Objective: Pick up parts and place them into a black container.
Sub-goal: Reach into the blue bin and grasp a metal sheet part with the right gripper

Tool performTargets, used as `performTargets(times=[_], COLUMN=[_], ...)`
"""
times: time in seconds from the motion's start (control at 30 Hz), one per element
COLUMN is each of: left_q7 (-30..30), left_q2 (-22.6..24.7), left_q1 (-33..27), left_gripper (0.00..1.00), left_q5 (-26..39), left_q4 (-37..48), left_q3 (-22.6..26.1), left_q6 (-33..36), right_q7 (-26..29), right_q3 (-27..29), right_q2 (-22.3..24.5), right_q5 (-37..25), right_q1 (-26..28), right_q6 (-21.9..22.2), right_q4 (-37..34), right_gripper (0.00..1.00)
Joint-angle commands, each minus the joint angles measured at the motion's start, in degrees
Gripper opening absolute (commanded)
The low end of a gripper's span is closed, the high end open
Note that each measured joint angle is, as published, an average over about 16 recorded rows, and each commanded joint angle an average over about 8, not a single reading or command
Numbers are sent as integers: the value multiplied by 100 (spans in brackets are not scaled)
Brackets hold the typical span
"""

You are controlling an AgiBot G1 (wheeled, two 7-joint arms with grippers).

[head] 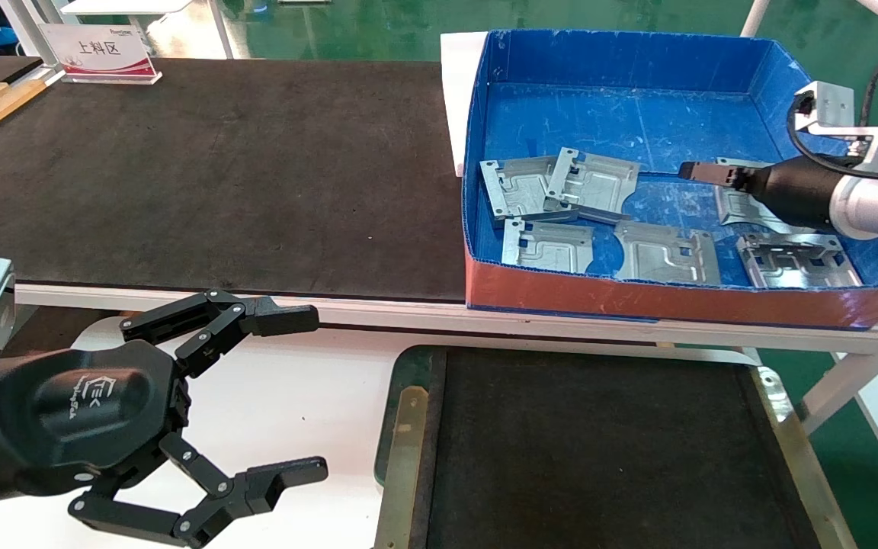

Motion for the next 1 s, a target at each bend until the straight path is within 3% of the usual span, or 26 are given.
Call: performTargets(times=[0.03,0.17,1.0], left_q7=[0,0,0], left_q2=[0,0,0], left_q1=[0,0,0], left_gripper=[100,100,100], left_q5=[0,0,0], left_q4=[0,0,0], left_q3=[0,0,0], left_q6=[0,0,0], right_q7=[-6,-40,-474], right_q3=[-9,-29,-29], right_q2=[-17,-45,-107], right_q5=[-13,-40,-45], right_q1=[9,45,228], right_q6=[8,32,-80], right_q4=[-10,-36,-341], right_gripper=[48,0,0])
